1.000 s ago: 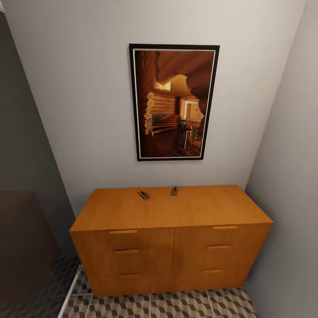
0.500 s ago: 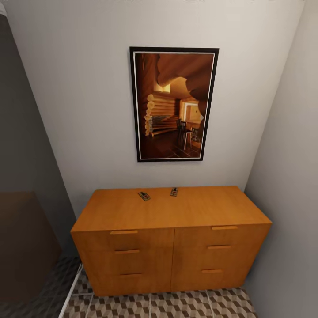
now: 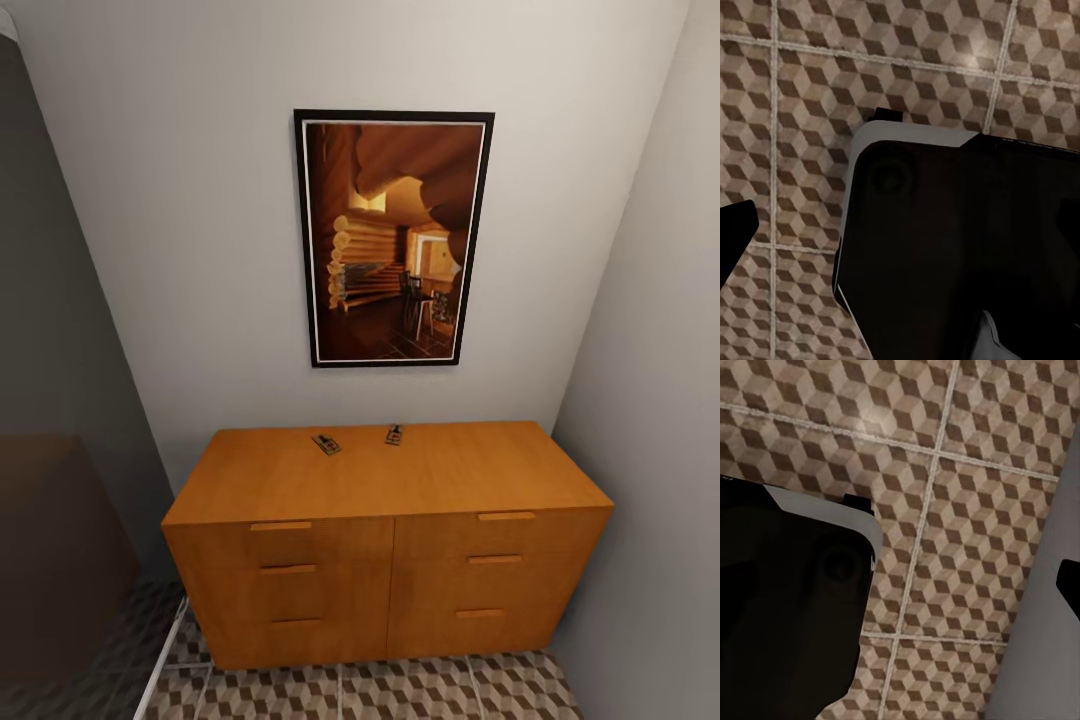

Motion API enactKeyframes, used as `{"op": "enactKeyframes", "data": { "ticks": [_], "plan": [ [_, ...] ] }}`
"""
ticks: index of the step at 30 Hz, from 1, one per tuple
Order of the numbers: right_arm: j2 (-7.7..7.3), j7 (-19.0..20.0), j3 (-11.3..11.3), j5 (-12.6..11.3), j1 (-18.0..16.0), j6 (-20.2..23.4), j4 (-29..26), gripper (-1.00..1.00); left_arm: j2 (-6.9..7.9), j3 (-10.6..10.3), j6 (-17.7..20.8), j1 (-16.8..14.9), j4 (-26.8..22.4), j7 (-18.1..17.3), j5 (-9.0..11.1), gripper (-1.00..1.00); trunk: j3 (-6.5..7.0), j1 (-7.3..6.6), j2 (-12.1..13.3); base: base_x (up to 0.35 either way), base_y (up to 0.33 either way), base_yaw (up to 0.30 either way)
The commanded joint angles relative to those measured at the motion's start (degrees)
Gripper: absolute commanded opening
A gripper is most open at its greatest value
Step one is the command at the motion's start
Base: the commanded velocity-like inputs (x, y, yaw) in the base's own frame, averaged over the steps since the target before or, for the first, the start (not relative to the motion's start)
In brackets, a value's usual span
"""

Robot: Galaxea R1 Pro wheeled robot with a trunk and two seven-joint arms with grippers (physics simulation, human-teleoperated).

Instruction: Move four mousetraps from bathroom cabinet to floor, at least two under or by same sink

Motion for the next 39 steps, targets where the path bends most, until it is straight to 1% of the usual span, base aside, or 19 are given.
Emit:
{"op": "enactKeyframes", "data": {
  "ticks": [1,39],
  "plan": [
    [0.01,-0.3,-0.5,0.5,-0.1,-0.2,0.2,1.00,0.00,-0.3,-0.1,0.0,0.0,0.1,0.4,1.00,-0.13,0.03,-0.1,0.000,0.000,0.000],
    [-0.07,-0.3,-0.5,0.7,-0.1,-0.2,0.2,1.00,-0.04,-0.4,-0.1,0.0,-0.1,0.1,0.4,1.00,-0.13,0.03,-0.1,0.000,0.000,0.000]
  ]
}}
